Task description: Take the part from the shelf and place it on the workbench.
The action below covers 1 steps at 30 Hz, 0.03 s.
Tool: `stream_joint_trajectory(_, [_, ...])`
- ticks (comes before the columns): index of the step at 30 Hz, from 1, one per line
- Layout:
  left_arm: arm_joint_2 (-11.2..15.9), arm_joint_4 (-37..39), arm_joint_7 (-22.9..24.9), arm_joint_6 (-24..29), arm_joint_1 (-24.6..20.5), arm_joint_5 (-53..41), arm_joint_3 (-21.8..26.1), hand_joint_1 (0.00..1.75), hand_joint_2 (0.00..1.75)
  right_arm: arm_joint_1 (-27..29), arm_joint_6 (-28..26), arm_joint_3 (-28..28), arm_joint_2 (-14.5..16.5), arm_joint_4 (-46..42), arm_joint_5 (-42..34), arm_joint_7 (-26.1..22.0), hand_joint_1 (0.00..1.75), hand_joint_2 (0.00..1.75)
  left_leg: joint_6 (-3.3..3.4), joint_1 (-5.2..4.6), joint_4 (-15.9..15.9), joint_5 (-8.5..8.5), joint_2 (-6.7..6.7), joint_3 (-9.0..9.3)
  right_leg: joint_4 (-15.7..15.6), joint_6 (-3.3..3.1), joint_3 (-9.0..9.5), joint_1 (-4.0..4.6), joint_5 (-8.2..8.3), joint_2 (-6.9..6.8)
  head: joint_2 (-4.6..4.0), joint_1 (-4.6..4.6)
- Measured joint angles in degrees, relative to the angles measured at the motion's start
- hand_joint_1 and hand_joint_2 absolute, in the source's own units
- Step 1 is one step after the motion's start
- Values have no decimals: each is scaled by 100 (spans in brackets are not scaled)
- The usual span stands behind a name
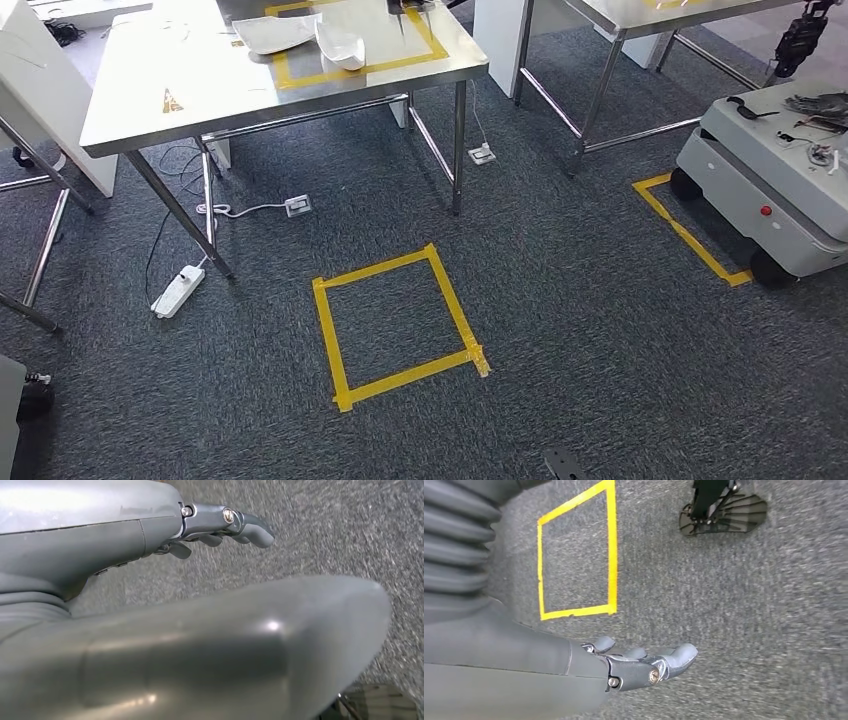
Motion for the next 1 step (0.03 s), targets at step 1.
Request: stream_joint_trajectory(1, [4,-19,-21,-9,23,46,-17,0,0,19,1,62,-13,-19,-58,-12,0,0,2,-1,1,-1,0,-2,0,4,-1,0,-1,0,0,0])
